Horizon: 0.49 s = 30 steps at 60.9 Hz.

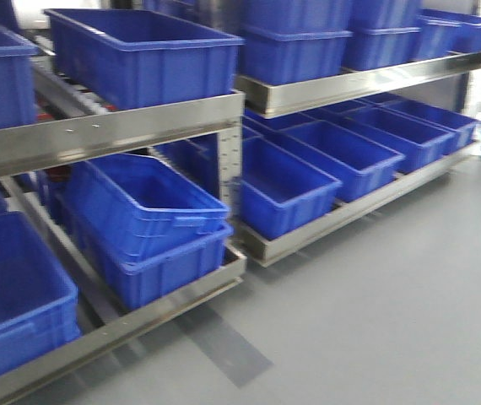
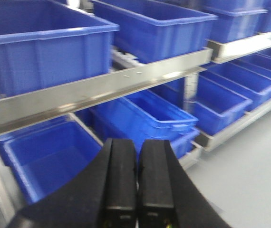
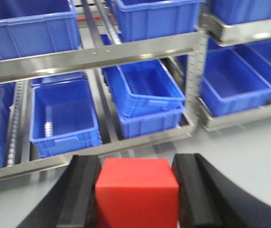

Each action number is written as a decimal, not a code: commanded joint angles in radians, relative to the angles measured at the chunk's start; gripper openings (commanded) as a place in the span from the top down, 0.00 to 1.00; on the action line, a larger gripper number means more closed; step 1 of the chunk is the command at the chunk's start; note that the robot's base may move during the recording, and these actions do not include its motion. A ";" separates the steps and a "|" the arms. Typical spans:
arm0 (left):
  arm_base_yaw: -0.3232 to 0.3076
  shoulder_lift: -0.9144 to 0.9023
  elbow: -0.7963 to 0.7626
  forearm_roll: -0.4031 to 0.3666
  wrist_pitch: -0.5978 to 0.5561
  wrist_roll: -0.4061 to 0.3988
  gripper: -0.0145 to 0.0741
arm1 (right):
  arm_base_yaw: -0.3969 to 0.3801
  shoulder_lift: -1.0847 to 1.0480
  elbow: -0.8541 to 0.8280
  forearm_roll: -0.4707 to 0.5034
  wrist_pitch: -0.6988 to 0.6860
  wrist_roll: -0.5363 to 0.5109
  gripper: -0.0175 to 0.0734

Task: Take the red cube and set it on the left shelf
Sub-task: 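Drive the base to the shelving while holding the red cube, then align the base in front of the blue crate on the shelf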

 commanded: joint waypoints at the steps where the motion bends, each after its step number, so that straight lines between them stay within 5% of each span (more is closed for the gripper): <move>1: -0.001 -0.017 0.023 -0.005 -0.086 -0.001 0.72 | -0.001 0.006 -0.027 0.003 -0.084 -0.008 0.62; 30: -0.001 -0.017 0.023 -0.005 -0.086 -0.001 0.72 | -0.001 0.006 -0.027 0.003 -0.084 -0.008 0.62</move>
